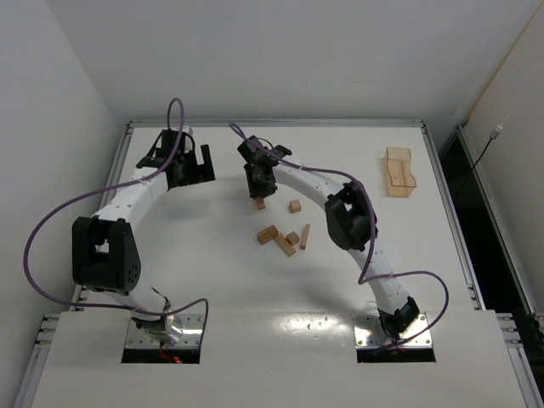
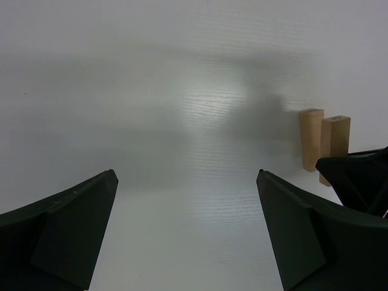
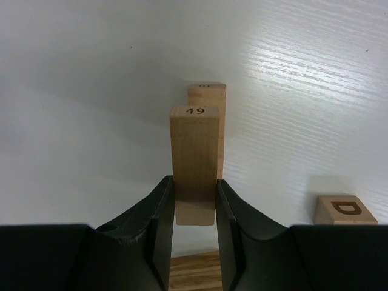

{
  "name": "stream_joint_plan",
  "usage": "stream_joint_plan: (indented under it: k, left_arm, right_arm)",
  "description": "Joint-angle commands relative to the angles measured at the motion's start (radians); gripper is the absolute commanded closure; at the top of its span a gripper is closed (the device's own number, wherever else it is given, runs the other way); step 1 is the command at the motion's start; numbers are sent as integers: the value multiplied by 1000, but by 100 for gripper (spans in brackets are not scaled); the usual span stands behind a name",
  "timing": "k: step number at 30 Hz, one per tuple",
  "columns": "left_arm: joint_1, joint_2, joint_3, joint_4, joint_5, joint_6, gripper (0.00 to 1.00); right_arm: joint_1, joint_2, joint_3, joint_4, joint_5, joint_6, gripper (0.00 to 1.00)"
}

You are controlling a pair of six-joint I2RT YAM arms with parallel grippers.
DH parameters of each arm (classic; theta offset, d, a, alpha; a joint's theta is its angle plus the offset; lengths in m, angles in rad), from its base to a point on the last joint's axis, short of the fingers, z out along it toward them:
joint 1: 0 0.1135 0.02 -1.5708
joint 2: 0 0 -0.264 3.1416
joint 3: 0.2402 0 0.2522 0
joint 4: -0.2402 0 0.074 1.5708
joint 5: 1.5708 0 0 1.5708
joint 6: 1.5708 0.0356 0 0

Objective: Build the wood block tower

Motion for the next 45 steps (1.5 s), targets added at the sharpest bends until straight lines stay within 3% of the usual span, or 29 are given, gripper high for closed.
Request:
stream_joint_plan:
  k: [1, 11, 22, 24, 26, 28, 35, 40, 42, 45]
  left_arm:
    - [11, 4, 26, 25, 9, -11, 0]
    - [30, 13, 26, 16, 19, -11, 0]
    - [39, 31, 26, 16, 28, -11, 0]
    - [39, 31, 26, 16, 28, -11, 0]
    - [39, 40, 26, 16, 28, -11, 0]
    - [39, 40, 26, 16, 28, -11, 0]
    - [39, 40, 35, 16, 28, -11, 0]
    - [39, 40, 35, 16, 28, -11, 0]
    - [39, 40, 35, 16, 28, -11, 0]
    - [39, 40, 35, 16, 28, -11, 0]
  right_arm:
    - [-4, 17, 44, 19, 13, -9, 100]
    - [-23, 57, 44, 38, 28, -27, 97]
    - [-32, 85, 44, 56, 8, -55, 38]
    - [-32, 85, 44, 67, -1, -69, 36]
    - [-32, 85, 44, 67, -1, -78, 43]
    - [-32, 85, 44, 78, -22, -78, 43]
    - [-13, 75, 55, 101, -62, -153, 21]
    - [-13, 94, 55, 101, -53, -173, 22]
    - [-13, 94, 55, 101, -42, -173, 35]
    - [-13, 112, 55, 101, -19, -182, 45]
